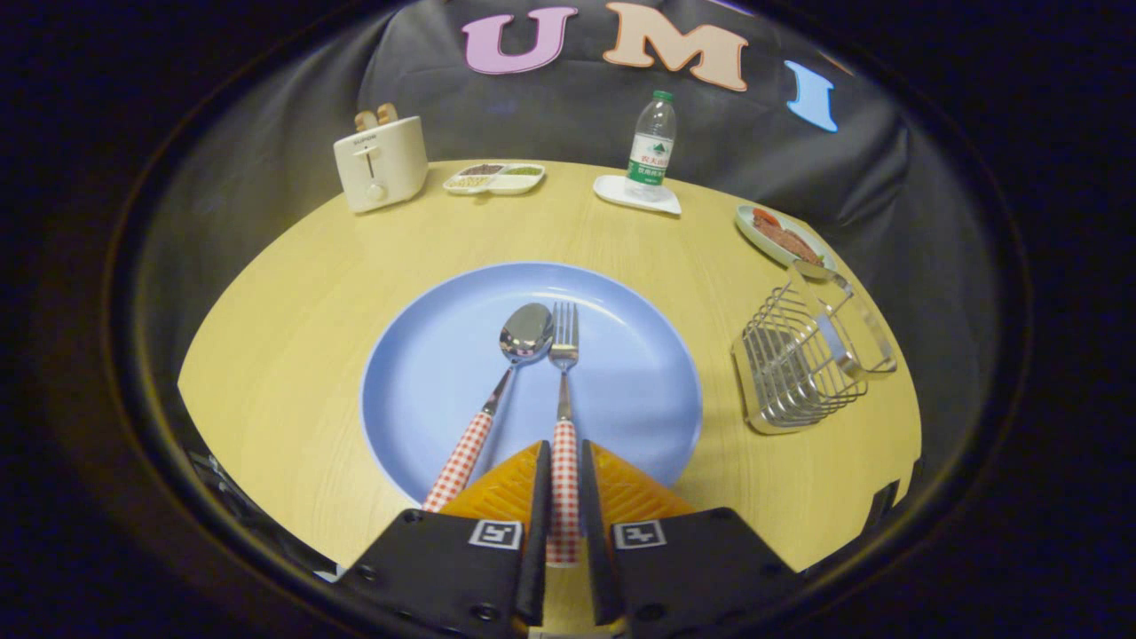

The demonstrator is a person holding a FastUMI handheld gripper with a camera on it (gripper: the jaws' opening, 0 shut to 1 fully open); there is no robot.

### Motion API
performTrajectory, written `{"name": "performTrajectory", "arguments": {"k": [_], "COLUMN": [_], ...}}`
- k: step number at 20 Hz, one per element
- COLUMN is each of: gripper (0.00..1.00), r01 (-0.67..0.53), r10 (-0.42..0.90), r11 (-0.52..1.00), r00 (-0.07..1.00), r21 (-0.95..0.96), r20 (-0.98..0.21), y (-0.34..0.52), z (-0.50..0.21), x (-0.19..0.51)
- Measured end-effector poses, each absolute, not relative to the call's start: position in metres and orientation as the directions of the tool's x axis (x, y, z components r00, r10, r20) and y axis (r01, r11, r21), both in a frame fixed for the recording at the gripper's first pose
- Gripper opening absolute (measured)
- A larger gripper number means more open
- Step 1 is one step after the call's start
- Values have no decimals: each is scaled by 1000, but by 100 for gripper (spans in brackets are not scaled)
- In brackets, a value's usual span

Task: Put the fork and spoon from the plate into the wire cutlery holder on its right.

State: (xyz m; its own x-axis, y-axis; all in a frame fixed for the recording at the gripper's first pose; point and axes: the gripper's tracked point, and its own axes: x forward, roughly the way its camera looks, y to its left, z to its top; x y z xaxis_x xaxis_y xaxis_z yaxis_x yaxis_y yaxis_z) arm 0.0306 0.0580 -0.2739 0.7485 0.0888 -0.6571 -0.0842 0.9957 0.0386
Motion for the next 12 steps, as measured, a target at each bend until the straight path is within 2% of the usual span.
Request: {"name": "performTrajectory", "arguments": {"k": [1, 5, 12], "gripper": [20, 14, 9], "r01": [-79, -74, 28], "r10": [86, 92, 17], "r11": [996, 996, 998], "r00": [746, 734, 735], "r21": [40, 56, 55], "r20": [-660, -673, -677], "y": [57, 57, 38], "z": [-274, -279, -265], "x": [31, 34, 34]}}
